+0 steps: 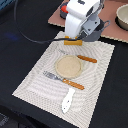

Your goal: Interact with the objects in diverse but meaningful ways.

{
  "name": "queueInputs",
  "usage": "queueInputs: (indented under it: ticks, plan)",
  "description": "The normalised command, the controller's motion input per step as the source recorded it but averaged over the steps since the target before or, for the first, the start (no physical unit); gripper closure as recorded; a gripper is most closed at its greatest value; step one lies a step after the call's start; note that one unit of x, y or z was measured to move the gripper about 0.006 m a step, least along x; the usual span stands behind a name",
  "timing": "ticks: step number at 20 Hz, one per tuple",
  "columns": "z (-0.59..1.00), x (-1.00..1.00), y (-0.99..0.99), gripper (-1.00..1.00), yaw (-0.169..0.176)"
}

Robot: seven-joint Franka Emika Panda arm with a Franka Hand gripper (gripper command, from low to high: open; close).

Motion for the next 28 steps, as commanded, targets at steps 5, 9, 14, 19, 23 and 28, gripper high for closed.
queueInputs:
  ticks: [5,9,14,19,23,28]
  plan:
    - [0.05,-0.92,-0.26,1.0,-0.028]
    - [0.06,-0.9,-0.28,1.0,-0.013]
    - [0.01,-0.87,-0.33,1.0,-0.009]
    - [0.0,-0.86,-0.35,1.0,-0.01]
    - [0.0,-0.86,-0.36,1.0,-0.011]
    - [0.0,-0.8,-0.4,1.0,-0.01]
